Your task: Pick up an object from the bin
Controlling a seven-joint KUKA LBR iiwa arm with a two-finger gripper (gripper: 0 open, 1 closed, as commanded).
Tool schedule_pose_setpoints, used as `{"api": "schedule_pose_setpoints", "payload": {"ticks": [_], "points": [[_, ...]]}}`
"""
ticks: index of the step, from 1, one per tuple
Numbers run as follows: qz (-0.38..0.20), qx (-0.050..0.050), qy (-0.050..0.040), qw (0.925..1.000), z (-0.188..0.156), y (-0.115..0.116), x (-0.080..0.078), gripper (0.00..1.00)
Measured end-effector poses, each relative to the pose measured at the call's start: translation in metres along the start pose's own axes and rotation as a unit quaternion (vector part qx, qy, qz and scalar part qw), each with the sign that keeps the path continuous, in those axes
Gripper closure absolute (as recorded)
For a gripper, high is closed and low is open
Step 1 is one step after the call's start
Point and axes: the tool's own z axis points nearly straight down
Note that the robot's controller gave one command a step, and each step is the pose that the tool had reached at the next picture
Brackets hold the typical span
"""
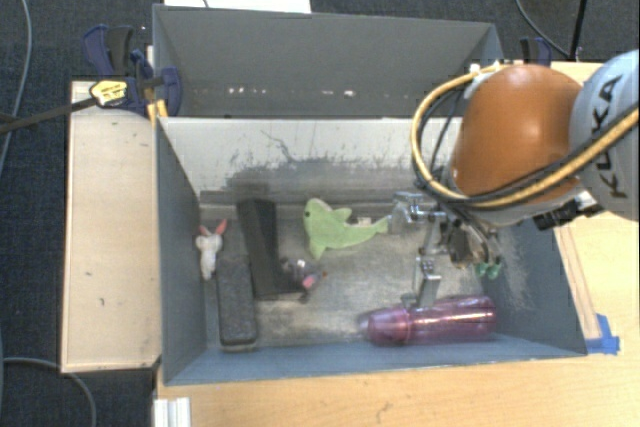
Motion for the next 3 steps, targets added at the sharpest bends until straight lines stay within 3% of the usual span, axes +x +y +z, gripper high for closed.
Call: {"api": "schedule_pose_setpoints", "payload": {"ticks": [1,3], "points": [[0.001,0.000,-0.0043,1.0000,-0.004,0.000,-0.001,0.00],[-0.053,0.000,-0.0069,0.9986,0.080,-0.004,0.005,0.00]]}}
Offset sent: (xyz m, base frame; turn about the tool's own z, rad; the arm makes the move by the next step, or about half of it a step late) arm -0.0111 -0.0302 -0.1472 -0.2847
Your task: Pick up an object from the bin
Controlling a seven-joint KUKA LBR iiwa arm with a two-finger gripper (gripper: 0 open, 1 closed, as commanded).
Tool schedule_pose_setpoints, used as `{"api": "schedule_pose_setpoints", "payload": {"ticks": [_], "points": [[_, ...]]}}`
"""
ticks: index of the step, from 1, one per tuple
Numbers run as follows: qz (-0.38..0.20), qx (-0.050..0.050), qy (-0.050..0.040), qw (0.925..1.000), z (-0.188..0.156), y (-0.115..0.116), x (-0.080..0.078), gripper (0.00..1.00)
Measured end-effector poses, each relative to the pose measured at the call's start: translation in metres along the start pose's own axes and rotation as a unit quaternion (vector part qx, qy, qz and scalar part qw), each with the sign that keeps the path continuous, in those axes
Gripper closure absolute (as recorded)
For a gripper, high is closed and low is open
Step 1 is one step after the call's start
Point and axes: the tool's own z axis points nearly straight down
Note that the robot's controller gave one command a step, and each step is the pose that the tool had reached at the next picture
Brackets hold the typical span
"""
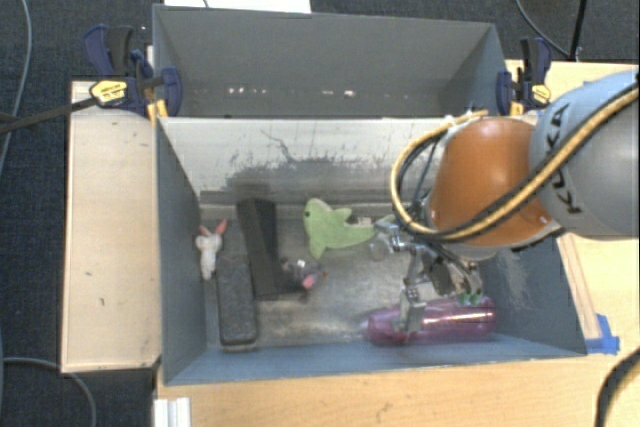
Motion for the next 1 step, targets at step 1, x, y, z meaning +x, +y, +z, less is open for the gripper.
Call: {"api": "schedule_pose_setpoints", "payload": {"ticks": [1], "points": [[-0.068,-0.001,0.0007,0.9977,0.0481,-0.0104,0.0066,0.00]]}}
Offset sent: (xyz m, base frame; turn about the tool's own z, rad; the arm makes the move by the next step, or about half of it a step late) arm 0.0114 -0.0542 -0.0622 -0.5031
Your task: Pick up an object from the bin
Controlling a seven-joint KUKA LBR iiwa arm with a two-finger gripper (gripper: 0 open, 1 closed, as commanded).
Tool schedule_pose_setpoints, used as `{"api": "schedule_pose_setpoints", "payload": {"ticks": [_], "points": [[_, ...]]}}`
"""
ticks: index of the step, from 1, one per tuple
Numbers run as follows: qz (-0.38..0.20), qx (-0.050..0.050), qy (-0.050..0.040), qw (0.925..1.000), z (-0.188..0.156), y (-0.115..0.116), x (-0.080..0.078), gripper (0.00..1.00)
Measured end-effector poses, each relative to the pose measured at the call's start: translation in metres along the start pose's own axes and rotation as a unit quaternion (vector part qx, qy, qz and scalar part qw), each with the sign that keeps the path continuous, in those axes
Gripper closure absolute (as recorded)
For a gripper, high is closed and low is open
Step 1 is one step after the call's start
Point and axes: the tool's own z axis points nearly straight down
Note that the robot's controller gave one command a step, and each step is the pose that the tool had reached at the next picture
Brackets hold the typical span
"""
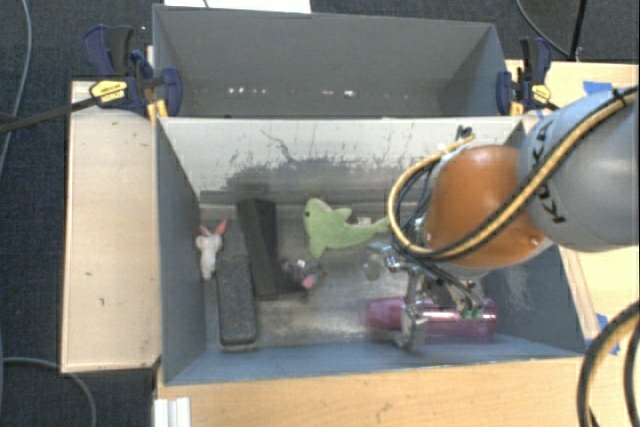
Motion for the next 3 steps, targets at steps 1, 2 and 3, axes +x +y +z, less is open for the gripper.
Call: {"api": "schedule_pose_setpoints", "payload": {"ticks": [1,2,3], "points": [[-0.180,0.001,-0.0016,0.9836,0.014,-0.046,-0.005,1.00],[-0.180,0.001,-0.0015,0.9837,0.014,-0.046,-0.005,1.00],[-0.181,0.001,-0.0026,0.9836,-0.077,-0.048,-0.005,1.00]]}}
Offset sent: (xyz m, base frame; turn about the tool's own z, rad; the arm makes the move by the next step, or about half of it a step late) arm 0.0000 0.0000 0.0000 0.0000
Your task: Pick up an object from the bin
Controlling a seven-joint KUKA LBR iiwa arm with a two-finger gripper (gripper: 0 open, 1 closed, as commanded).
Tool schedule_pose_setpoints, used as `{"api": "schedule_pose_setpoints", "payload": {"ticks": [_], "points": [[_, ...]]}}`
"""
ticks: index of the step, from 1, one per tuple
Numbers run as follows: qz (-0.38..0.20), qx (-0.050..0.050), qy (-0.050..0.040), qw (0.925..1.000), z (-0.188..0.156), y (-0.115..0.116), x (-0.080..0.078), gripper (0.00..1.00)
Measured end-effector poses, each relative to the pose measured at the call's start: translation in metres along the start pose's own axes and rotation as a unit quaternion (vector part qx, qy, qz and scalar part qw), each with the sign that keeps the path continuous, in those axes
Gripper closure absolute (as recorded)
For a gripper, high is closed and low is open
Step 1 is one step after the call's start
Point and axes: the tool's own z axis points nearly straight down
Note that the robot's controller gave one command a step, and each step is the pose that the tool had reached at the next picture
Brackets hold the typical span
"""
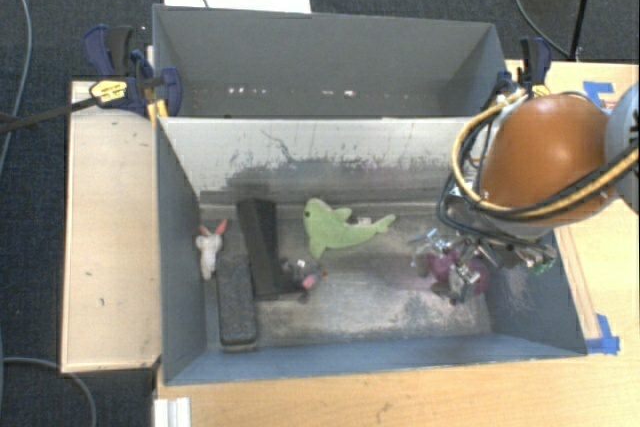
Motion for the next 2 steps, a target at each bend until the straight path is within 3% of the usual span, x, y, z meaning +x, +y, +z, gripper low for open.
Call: {"api": "schedule_pose_setpoints", "payload": {"ticks": [1,2], "points": [[0.001,0.000,0.0001,1.0000,0.000,0.000,0.000,1.00],[-0.018,0.001,-0.0055,0.9998,0.046,-0.035,0.021,1.00]]}}
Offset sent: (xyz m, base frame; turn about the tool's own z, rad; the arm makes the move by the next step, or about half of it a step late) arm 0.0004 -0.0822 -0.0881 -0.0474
